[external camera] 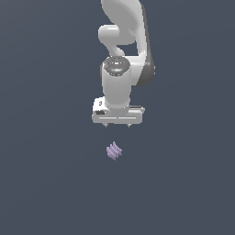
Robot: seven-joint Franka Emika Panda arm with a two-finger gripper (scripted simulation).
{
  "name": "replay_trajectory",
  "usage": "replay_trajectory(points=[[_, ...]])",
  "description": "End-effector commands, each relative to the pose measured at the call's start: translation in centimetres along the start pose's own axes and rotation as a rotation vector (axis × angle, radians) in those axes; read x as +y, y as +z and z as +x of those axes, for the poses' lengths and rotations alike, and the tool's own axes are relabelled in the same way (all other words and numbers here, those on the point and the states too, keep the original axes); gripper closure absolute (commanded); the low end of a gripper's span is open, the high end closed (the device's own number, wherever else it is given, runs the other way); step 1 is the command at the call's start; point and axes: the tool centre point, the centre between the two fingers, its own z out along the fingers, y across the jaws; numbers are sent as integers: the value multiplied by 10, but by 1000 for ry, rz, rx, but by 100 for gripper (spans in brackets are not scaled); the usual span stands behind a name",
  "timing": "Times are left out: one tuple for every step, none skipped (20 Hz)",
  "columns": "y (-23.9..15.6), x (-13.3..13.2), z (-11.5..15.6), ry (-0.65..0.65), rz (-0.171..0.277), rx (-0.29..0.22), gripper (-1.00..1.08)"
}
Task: Pick up the object and move it to a goal position.
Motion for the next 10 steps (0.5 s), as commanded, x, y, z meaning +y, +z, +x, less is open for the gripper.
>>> replay_trajectory(points=[[2, 1, 2, -20, -1, 0, -92], [3, 1, 4, -31, -2, 1, -92], [4, 1, 5, -44, -3, 1, -92], [5, 1, 6, -58, -3, 1, -92], [7, 2, 8, -73, -4, 2, -92], [8, 2, 10, -90, -5, 2, -92], [10, 3, 12, -108, -6, 3, -92], [12, 3, 14, -128, -6, 3, -92], [14, 4, 16, -149, -7, 4, -92], [16, 4, 19, -171, -8, 4, -92]])
